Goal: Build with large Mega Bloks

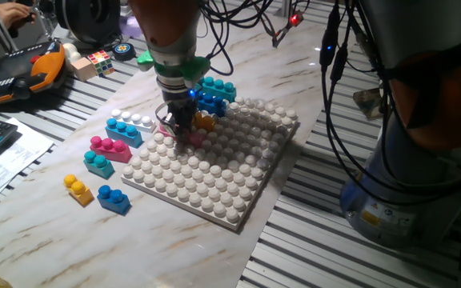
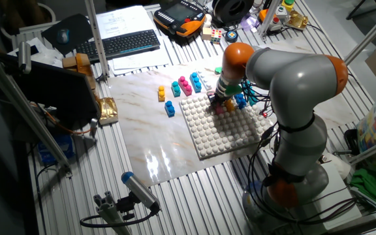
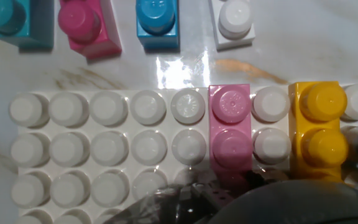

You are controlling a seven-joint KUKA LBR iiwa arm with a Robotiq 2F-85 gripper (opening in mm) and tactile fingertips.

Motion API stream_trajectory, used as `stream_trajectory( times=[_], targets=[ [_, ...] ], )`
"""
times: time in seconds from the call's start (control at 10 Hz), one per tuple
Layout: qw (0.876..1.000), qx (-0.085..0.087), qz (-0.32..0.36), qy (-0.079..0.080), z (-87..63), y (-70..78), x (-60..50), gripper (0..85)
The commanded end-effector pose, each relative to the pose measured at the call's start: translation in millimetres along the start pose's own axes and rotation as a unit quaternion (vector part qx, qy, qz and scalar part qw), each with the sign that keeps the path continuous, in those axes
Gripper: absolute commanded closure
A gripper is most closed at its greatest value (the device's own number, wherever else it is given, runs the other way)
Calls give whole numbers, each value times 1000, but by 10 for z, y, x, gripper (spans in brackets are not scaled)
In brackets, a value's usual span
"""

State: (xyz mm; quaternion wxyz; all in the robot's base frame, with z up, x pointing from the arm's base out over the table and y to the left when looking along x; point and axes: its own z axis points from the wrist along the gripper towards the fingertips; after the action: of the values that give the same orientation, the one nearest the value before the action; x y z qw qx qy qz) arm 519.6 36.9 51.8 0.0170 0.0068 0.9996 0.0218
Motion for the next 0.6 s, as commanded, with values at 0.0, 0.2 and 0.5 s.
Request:
stream_trajectory(
  times=[0.0,0.2,0.5],
  targets=[
    [1000,0,0,1,15,-4,15,843],
    [1000,-1,0,-2,28,-6,15,843],
    [1000,1,1,-12,22,-8,13,843]
  ],
)
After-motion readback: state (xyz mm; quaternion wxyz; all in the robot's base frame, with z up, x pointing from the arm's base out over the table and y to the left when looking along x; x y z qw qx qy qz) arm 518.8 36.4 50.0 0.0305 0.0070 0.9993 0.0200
